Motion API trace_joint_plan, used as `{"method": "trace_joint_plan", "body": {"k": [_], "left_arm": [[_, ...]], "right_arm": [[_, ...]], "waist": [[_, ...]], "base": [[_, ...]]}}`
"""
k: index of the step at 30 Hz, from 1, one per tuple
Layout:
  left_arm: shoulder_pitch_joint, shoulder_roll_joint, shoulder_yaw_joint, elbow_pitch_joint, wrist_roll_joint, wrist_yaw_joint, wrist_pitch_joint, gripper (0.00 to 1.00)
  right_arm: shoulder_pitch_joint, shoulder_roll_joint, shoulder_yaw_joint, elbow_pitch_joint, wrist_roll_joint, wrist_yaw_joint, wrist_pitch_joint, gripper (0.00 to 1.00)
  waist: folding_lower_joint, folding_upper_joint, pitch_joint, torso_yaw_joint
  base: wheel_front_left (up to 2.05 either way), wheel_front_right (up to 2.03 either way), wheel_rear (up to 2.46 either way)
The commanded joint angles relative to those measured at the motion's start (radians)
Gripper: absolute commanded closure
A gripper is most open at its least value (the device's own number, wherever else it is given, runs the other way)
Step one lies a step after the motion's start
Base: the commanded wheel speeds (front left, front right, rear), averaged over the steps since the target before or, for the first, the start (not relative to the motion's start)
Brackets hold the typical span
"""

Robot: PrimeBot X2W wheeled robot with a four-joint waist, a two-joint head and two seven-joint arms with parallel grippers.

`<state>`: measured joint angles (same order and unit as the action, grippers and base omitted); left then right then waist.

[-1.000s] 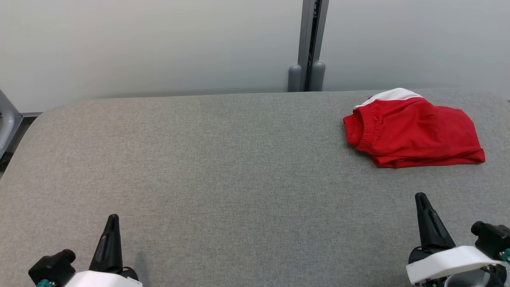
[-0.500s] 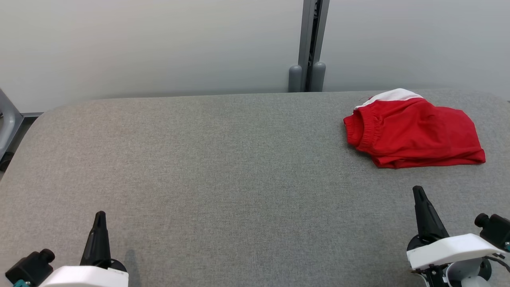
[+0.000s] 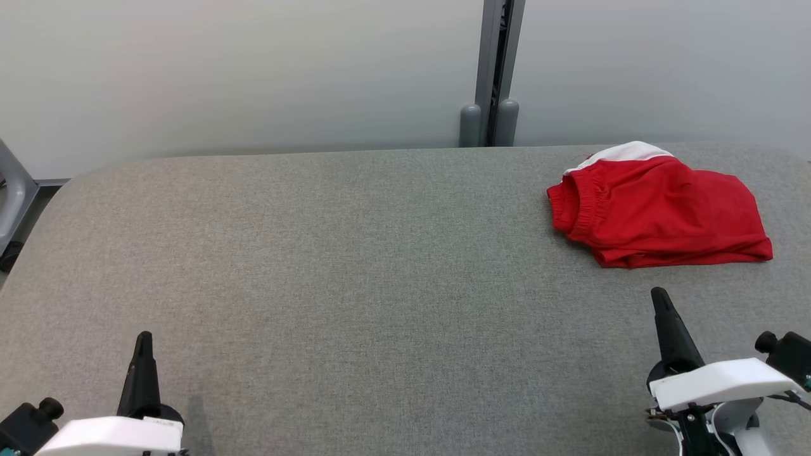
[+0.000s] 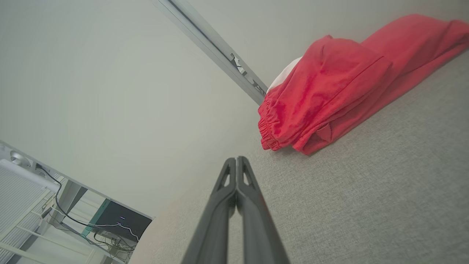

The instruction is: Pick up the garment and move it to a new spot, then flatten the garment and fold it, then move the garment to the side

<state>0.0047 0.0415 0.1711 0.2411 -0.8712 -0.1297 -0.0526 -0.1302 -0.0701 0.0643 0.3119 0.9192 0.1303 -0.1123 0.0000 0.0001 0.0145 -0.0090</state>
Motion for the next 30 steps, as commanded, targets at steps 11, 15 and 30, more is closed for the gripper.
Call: {"method": "trace_joint_plan", "body": {"k": [11, 15, 30], "left_arm": [[-0.045, 0.007, 0.029, -0.015, -0.14, -0.001, 0.041, 1.0], [-0.049, 0.008, 0.037, -0.016, -0.183, -0.001, 0.054, 1.0], [-0.063, 0.009, 0.066, -0.018, -0.343, -0.001, 0.105, 1.0]], "right_arm": [[-0.05, -0.001, 0.0, 0.012, 0.14, 0.001, 0.032, 1.0], [-0.06, 0.001, 0.001, 0.018, 0.184, 0.001, 0.042, 1.0], [-0.089, 0.006, 0.006, 0.042, 0.344, 0.001, 0.078, 1.0]], "waist": [[0.0, -0.0001, -0.001, 0.001], [0.0, -0.0001, -0.002, 0.002], [0.0, -0.0001, -0.003, 0.004]], "base": [[0.0, 0.0, 0.0], [0.0, 0.0, 0.0], [0.0, 0.0, 0.0]]}}
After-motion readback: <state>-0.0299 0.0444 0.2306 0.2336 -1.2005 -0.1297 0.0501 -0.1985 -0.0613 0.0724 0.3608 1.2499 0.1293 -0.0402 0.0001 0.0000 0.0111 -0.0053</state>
